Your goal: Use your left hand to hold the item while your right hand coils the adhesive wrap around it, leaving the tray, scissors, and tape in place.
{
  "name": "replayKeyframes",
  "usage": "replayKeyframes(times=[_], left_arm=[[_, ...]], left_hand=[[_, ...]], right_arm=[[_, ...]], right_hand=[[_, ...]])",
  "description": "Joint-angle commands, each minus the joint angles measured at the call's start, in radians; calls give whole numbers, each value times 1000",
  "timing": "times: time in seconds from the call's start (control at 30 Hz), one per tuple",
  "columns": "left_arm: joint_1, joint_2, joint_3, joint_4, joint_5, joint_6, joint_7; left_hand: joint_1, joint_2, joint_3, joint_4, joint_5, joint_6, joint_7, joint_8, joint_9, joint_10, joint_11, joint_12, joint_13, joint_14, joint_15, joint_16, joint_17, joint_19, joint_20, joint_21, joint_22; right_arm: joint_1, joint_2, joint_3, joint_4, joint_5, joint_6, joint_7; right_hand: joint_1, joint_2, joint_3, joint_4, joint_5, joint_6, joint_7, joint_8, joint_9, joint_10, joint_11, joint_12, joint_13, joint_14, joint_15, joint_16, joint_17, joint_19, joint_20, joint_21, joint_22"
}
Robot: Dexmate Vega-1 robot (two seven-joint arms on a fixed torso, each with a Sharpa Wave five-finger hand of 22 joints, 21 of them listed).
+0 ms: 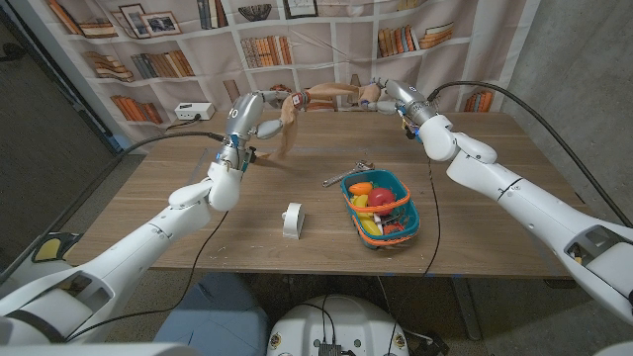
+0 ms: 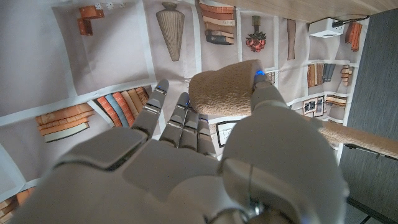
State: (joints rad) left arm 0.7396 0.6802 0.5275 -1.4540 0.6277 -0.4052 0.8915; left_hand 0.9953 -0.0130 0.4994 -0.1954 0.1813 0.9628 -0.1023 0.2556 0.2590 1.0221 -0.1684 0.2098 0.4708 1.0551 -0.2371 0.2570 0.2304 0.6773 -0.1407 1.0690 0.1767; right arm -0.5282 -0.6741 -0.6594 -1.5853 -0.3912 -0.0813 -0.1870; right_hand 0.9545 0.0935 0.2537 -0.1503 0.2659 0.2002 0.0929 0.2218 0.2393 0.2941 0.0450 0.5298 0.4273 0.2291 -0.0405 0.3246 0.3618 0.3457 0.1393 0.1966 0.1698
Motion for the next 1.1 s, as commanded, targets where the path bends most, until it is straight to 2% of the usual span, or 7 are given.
replayKeyframes(times=[0.03,0.2,0.37,0.5,0.77,1.1], left_arm=[[4,-13,0,11,-5,32,44],[-22,-23,1,45,-21,25,51],[-46,-48,6,78,-13,57,92],[-62,-47,12,94,-20,62,97],[-60,-43,10,75,-46,110,75],[-67,-55,8,58,-62,195,62]], left_hand=[[144,153,39,27,7,28,-19,5,1,6,-7,7,2,10,-2,8,5,0,0,6,3],[145,151,39,26,7,29,-20,5,1,6,-8,7,2,8,-2,8,5,-1,-1,7,3],[144,152,40,26,7,29,-19,5,2,6,-5,7,2,10,-2,9,6,0,-1,8,3],[144,152,40,27,7,31,-19,5,2,8,-4,7,2,11,-1,9,6,0,-1,9,3],[143,152,41,27,7,27,-16,3,2,8,-5,9,3,12,-2,10,6,1,0,12,3],[143,151,42,26,8,28,-16,2,2,8,-4,8,3,12,-2,10,6,2,-1,15,3]], right_arm=[[-18,-9,2,-25,-4,-25,14],[-29,-8,1,-46,-2,-55,25],[-42,-11,-6,-71,-20,-79,22],[-51,-8,-5,-80,-16,-93,22],[-81,-19,0,-110,-4,-99,24],[-128,-61,22,-153,15,-94,34]], right_hand=[[1,7,4,-1,-2,9,-3,0,5,49,-43,4,3,-6,-25,-2,0,-1,6,-2,4],[1,6,4,-2,-2,9,-3,0,5,50,-43,5,3,-6,-24,-3,0,-1,6,-2,4],[0,6,4,-1,-2,12,-6,1,5,52,-43,5,3,-8,-24,-5,-1,-2,6,-2,4],[0,6,4,-2,-2,14,-6,1,5,53,-43,6,3,-8,-25,-6,-1,-3,5,-2,4],[1,6,4,-3,-3,16,-8,2,6,54,-44,7,3,-8,-24,-6,-2,-3,5,-2,4],[0,6,4,-3,-3,17,-8,2,6,55,-44,7,3,-12,-24,-9,-2,-6,6,-3,4]])
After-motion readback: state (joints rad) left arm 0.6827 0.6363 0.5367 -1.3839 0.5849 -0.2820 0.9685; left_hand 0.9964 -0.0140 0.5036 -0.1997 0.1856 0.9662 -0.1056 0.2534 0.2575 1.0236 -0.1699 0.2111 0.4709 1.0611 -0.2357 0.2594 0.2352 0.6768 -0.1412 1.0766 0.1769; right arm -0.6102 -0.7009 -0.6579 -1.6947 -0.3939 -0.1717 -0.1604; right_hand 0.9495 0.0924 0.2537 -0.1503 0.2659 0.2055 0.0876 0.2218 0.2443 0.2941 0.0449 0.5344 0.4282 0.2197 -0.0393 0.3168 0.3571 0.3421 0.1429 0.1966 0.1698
